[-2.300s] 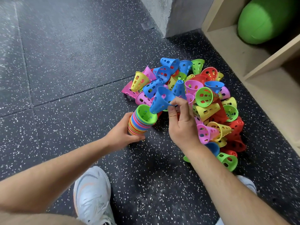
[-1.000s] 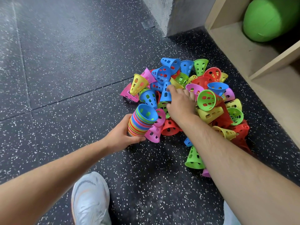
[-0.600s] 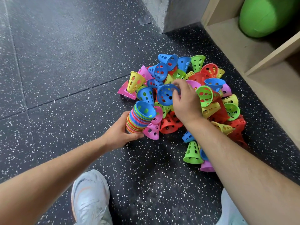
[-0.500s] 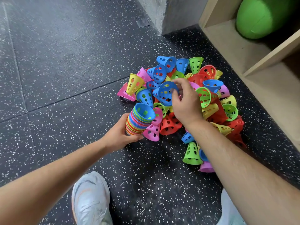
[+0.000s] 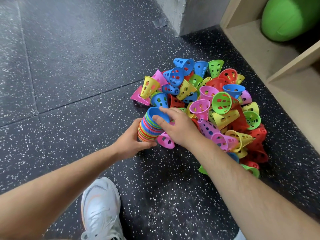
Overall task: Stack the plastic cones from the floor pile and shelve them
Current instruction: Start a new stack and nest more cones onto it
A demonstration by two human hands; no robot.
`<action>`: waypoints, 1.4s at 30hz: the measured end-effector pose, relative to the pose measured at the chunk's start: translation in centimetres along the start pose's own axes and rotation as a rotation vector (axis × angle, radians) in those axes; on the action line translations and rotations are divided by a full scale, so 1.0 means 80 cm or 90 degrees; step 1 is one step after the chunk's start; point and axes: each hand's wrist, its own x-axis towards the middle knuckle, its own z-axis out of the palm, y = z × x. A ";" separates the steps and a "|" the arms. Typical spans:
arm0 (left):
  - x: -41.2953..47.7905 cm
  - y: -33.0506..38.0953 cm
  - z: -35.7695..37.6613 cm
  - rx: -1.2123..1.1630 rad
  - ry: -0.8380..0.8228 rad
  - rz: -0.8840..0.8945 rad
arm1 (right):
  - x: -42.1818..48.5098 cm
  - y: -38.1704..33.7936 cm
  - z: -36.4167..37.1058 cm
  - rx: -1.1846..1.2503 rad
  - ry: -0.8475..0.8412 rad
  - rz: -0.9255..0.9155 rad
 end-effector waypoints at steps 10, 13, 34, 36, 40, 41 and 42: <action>-0.026 -0.009 -0.012 0.019 0.027 -0.017 | -0.018 0.022 0.008 0.000 0.155 -0.114; -0.038 -0.014 -0.016 0.032 0.048 -0.016 | -0.039 0.052 0.024 -0.100 0.107 -0.150; -0.035 -0.017 -0.020 0.026 0.010 -0.022 | -0.063 0.049 0.022 -0.086 0.186 -0.028; -0.035 -0.017 -0.021 0.023 0.008 -0.023 | -0.061 0.039 0.013 -0.046 0.220 0.001; -0.037 -0.016 -0.019 0.021 0.002 -0.029 | -0.052 0.026 0.003 0.041 0.268 0.028; -0.037 -0.016 -0.018 0.022 0.001 -0.029 | -0.049 0.023 0.002 0.048 0.276 0.027; -0.037 -0.016 -0.018 0.022 0.001 -0.028 | -0.047 0.019 0.000 0.054 0.285 0.018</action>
